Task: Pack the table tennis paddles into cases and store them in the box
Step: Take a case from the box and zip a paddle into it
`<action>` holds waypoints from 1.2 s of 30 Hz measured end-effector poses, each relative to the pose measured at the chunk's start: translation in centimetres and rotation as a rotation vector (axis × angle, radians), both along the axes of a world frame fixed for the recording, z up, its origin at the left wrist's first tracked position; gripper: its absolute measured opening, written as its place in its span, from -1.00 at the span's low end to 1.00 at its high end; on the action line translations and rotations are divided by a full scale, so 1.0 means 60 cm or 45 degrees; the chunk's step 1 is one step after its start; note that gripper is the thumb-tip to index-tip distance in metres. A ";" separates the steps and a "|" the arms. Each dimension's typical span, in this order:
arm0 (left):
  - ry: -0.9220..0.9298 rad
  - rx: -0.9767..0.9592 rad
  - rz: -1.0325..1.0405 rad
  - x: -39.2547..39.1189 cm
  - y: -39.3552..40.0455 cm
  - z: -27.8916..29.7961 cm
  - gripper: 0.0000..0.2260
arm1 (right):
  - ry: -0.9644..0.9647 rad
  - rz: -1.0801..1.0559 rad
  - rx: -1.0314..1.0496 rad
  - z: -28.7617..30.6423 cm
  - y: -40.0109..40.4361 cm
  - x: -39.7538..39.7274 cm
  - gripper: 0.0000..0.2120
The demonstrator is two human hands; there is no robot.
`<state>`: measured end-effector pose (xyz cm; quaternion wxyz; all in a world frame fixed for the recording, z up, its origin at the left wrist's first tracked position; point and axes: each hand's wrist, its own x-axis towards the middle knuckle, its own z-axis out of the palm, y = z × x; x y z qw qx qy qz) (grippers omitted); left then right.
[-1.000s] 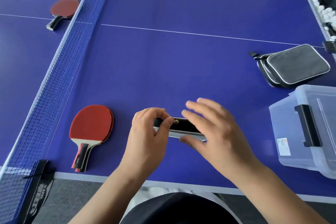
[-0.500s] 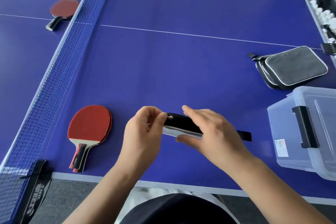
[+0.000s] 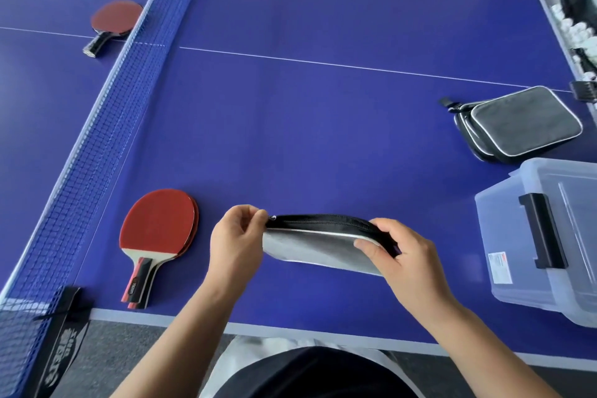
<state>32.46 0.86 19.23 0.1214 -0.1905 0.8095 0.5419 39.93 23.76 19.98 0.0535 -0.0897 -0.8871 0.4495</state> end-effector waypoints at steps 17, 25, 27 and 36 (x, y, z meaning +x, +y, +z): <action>0.218 -0.130 -0.258 0.035 0.024 0.018 -0.88 | -0.007 0.395 0.508 -0.064 -0.055 -0.020 -0.93; 0.193 -0.262 -0.138 -0.006 -0.028 -0.018 -0.90 | 0.051 0.375 0.409 -0.055 -0.024 0.010 -0.87; 0.175 -0.263 -0.122 -0.013 -0.033 -0.026 -0.89 | 0.071 0.373 0.376 -0.053 -0.021 0.015 -0.87; 0.079 -0.308 -0.152 -0.034 -0.041 -0.080 -0.91 | 0.210 0.364 0.268 -0.042 -0.013 0.035 -0.83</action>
